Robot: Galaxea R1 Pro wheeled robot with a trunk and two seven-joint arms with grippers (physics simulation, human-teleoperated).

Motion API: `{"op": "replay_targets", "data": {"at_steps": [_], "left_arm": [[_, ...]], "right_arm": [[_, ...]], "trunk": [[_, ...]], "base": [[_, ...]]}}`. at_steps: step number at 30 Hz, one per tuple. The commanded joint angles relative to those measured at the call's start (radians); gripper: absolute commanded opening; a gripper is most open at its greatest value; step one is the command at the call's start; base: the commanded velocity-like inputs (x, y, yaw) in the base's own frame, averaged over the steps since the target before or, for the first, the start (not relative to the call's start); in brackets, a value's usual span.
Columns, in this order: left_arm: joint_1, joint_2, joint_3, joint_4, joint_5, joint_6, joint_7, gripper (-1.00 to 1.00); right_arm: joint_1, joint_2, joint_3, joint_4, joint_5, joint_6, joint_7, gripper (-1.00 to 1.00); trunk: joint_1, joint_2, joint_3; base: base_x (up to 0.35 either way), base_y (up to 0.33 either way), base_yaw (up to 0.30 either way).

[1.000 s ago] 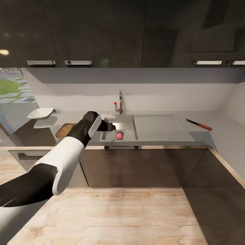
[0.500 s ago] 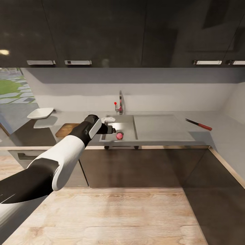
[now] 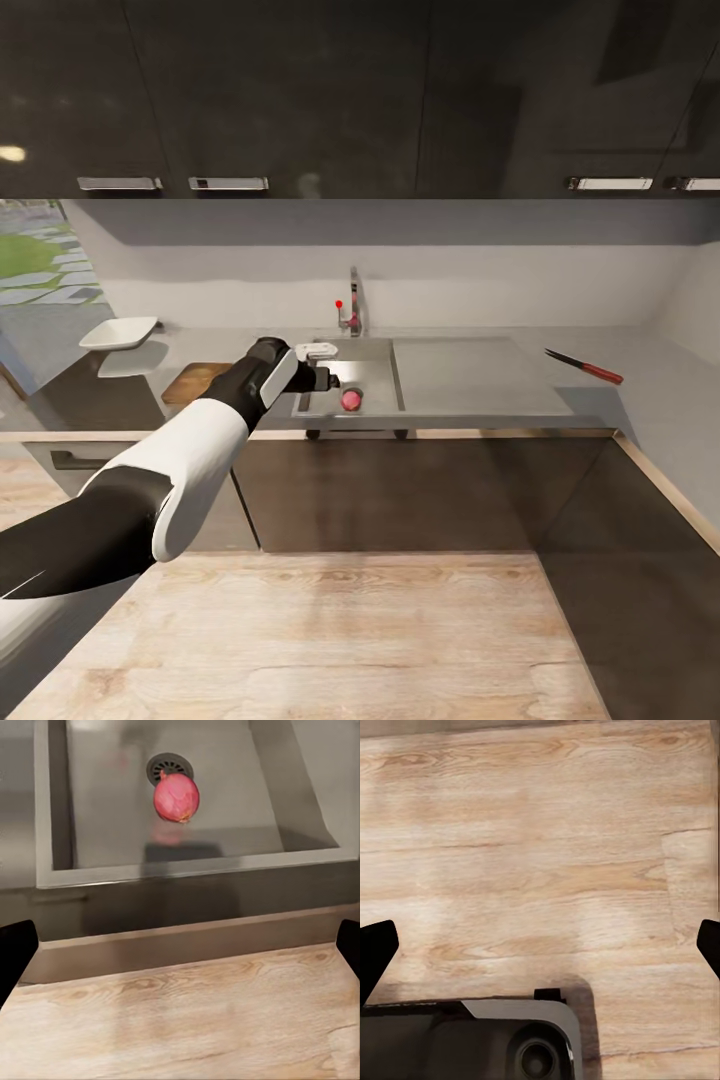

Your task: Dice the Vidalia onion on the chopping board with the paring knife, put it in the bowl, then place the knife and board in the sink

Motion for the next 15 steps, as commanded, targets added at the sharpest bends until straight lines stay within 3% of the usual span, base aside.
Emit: {"op": "replay_targets", "data": {"at_steps": [1,15], "left_arm": [[0.0,0.001,-0.007,-0.001,0.011,0.002,0.009,1.0],[0.004,0.004,-0.008,0.005,0.009,-0.002,0.016,1.0]], "right_arm": [[0.0,-0.001,0.006,-0.001,-0.012,-0.002,0.004,1.0],[0.0,0.0,0.007,-0.002,-0.017,-0.002,0.004,1.0]], "trunk": [[0.001,-0.002,-0.002],[0.001,-0.002,0.002]], "base": [[0.11,-0.07,-0.004],[0.237,-0.144,-0.073]]}}
